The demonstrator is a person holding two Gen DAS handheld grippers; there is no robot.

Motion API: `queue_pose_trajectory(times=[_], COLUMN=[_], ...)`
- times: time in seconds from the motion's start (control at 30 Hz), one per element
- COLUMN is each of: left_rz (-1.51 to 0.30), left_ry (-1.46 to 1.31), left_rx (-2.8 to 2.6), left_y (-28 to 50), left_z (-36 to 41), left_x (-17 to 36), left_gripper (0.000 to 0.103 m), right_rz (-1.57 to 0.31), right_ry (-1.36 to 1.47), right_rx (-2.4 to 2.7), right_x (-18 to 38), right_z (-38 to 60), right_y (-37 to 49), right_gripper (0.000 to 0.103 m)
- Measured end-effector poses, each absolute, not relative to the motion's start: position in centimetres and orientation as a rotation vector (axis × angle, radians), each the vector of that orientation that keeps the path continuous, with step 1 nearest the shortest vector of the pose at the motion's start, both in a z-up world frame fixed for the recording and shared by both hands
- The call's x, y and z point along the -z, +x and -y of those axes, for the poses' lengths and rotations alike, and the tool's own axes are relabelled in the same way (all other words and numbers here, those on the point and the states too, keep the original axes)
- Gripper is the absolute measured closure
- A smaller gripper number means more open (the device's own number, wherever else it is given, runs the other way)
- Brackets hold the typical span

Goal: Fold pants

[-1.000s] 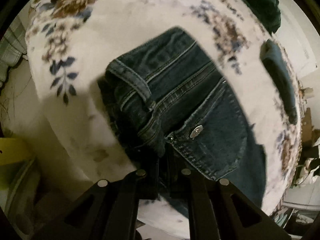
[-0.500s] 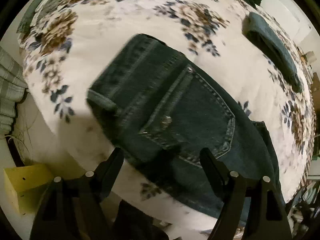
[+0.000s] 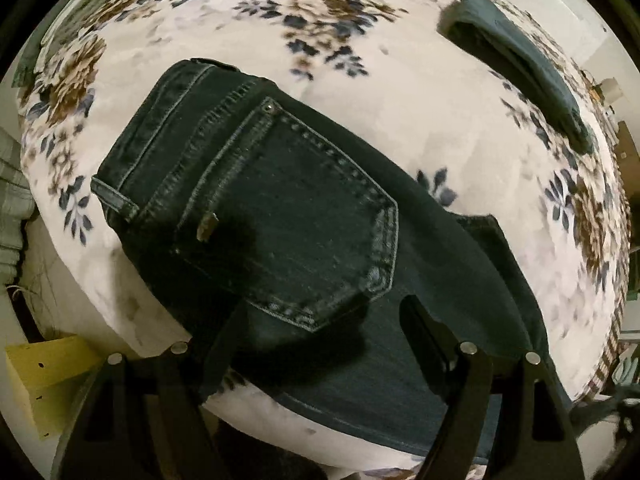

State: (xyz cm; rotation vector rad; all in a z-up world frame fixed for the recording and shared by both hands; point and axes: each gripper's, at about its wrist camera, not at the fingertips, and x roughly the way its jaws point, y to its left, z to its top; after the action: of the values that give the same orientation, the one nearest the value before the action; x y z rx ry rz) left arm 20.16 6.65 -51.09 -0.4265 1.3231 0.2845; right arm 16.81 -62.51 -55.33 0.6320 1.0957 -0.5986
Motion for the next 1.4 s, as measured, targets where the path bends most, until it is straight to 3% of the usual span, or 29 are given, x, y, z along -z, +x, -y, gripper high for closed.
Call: queue_pose_trajectory(times=[0.1,0.23,0.33,0.47,0.5,0.73,0.97,1.07,1.2,1.33,1.4], left_rz=[-1.321,-1.331,-1.343,-1.376,-1.384,-1.395,-1.399,-1.402,-1.386,-1.365,-1.354], left_ry=[-0.416,-0.397,-0.393,-0.389,-0.385,-0.376,-0.408,-0.467,-0.552,-0.621,-0.656], left_rx=[-0.285,-0.28,-0.278,-0.269,-0.265,-0.272,-0.3,-0.337,-0.351,-0.347,-0.349], left_y=[20.0,19.9,19.7,18.9,19.1,18.5,16.7,16.0,15.0,14.0,14.3], left_z=[-6.0,-5.2,-4.9,-4.6,-4.5,-4.0,-5.6,-7.8,-10.5,-13.2,-14.5], left_x=[51.2,51.7,52.2,53.2,53.5,54.3,54.9,55.6,55.6,55.4,55.4], left_gripper=[0.026,0.026,0.026,0.026,0.026,0.026,0.026,0.026,0.026,0.026,0.026], right_rz=[-0.894,-0.781,-0.844,-1.112,-1.108,-0.988,-1.218,-1.211,-1.15,-1.207,-1.289], right_ry=[0.763,0.832,0.926,0.954,0.995,1.221,1.168,1.087,0.976,1.089,1.082], right_rx=[0.516,0.487,0.503,0.638,0.65,0.555,0.44,0.523,0.704,0.555,0.454], right_x=[50.5,49.4,54.1,63.5,64.2,63.7,67.6,67.7,64.2,63.8,63.6], right_z=[64.0,65.7,67.2,70.2,70.5,68.6,61.9,60.6,62.7,64.3,62.2], right_y=[12.6,7.8,6.1,2.9,2.0,0.9,5.9,6.4,5.6,5.8,6.9], right_gripper=[0.098,0.098,0.098,0.092,0.092,0.091,0.091,0.103,0.103,0.102,0.095])
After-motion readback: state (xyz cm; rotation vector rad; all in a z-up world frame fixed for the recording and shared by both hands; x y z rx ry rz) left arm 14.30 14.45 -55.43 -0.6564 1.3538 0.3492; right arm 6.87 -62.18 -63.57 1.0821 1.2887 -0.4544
